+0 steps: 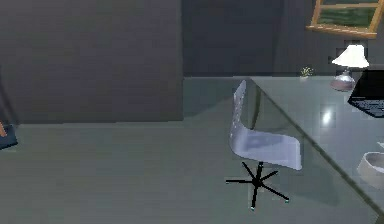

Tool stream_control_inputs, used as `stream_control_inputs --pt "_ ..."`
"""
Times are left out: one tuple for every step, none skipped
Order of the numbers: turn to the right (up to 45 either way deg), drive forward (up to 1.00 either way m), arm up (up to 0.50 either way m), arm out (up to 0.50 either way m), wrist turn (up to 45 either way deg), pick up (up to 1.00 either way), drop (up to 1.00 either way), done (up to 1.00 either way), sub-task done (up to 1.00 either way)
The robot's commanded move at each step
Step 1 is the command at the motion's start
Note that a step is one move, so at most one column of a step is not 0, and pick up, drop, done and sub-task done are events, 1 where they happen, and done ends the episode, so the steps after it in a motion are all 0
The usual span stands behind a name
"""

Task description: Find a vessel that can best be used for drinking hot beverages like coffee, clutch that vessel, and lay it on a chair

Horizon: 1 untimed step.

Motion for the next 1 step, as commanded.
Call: stream_control_inputs --pt "0.0 0.65 0.00 0.00 0.0 0.00 0.00 0.00 0.00"
